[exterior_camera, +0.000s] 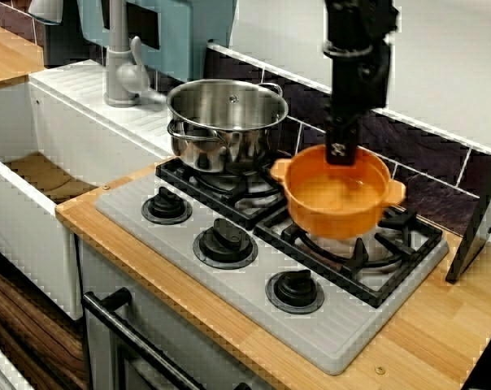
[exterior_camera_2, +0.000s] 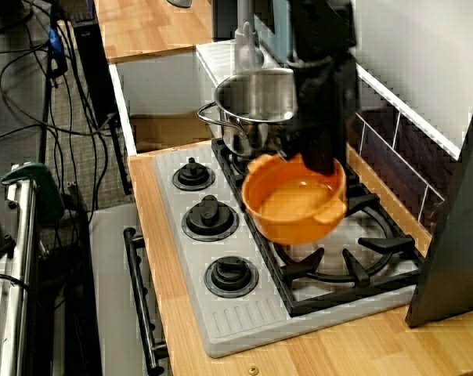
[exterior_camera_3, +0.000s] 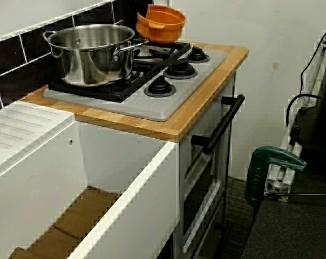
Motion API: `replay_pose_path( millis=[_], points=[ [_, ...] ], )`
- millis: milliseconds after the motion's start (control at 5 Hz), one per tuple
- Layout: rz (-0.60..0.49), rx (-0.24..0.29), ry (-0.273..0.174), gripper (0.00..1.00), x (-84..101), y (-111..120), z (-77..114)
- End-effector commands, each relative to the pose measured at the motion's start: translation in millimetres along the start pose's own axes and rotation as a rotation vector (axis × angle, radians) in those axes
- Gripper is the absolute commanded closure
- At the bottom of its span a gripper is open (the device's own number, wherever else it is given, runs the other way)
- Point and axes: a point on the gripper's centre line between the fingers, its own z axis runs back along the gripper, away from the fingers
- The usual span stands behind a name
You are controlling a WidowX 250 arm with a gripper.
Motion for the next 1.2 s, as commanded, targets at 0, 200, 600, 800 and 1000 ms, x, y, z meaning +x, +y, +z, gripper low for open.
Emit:
replay_pose_path(
  millis=[0,200,600,800,1000],
  points=[
    [0.003,0.062,-0.009,1.00,8.6,14.4,10.6],
    [0.003,0.062,-0.009,0.00,8.6,14.4,10.6],
    [0.003,0.062,-0.009,0.00,8.6,14.4,10.6],
    [0.003,0.062,-0.009,0.00,8.6,14.4,10.6],
    [0.003,0.062,-0.009,0.00,8.6,14.4,10.6]
  ],
)
